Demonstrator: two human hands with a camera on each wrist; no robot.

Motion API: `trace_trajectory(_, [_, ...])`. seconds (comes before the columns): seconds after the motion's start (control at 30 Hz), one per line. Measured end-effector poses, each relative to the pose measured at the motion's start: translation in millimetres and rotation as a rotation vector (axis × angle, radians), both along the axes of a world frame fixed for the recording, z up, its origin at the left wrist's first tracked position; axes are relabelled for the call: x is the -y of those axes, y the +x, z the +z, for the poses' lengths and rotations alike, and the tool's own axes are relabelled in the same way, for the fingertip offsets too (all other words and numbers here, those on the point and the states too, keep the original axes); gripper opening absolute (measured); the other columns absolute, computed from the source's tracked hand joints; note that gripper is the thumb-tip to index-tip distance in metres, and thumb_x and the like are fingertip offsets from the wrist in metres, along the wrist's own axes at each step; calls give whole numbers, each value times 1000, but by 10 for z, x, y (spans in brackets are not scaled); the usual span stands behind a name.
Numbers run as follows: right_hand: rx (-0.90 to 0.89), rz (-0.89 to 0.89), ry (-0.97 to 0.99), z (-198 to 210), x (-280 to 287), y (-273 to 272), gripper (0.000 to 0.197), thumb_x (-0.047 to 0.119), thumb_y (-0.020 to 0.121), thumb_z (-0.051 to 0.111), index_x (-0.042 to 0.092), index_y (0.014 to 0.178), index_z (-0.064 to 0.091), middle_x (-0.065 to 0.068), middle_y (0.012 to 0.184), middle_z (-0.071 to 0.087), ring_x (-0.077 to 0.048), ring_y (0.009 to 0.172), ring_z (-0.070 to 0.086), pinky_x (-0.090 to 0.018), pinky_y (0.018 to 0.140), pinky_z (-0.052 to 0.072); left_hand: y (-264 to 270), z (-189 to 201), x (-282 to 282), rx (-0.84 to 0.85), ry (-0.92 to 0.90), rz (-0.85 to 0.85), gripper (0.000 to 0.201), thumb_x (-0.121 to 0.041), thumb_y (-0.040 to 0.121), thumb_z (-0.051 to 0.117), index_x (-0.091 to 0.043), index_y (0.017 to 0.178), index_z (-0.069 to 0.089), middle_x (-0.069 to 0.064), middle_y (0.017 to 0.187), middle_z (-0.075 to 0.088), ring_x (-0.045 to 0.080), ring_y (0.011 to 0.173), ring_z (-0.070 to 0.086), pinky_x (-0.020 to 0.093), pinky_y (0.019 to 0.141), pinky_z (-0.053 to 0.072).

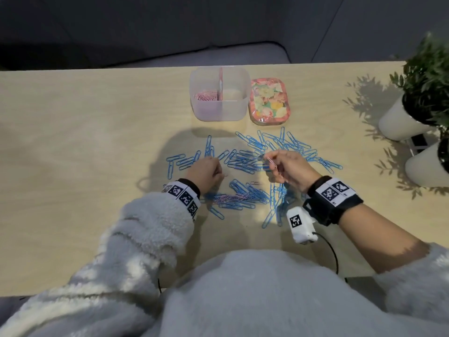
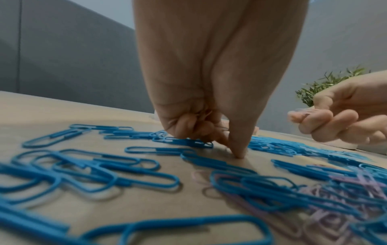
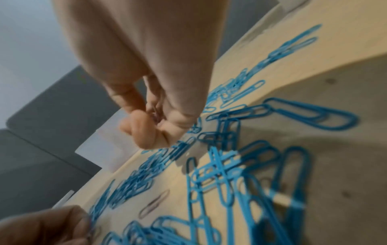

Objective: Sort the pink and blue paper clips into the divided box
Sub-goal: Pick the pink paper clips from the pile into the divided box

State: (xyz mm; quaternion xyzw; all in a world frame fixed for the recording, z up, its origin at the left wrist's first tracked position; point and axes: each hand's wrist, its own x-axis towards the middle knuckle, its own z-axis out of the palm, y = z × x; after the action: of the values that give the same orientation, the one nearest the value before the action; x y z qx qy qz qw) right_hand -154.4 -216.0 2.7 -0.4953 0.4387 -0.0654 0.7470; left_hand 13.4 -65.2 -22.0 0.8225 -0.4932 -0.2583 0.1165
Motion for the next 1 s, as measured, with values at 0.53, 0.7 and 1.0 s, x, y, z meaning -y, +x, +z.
trace_trajectory(0.53, [-497,782,-947,-231,-190,41,13,26,83,64,13,83,61,-6,88,66,-25,86,59,-36,74,47,227,100,-548,-946,-139,722,32,4,92,30,-17,85,54,4,66,45,1,37,50,13,36,33])
trace_trajectory(0.7, [-495,798,-923,-217,-203,89,9,18,84,63,13,77,59,-2,80,62,-22,80,57,-30,69,43,157,79,-623,-467,-80,376,10,-11,90,52,-14,83,57,-3,62,49,1,48,49,23,55,38])
trace_trajectory(1.0, [-110,381,-223,-9,-298,248,29,-5,87,41,10,62,46,-1,45,52,-7,29,38,-12,35,23,43,-25,-624,-66,-27,44,11,-25,86,61,-16,81,58,-10,73,45,14,74,46,25,63,32])
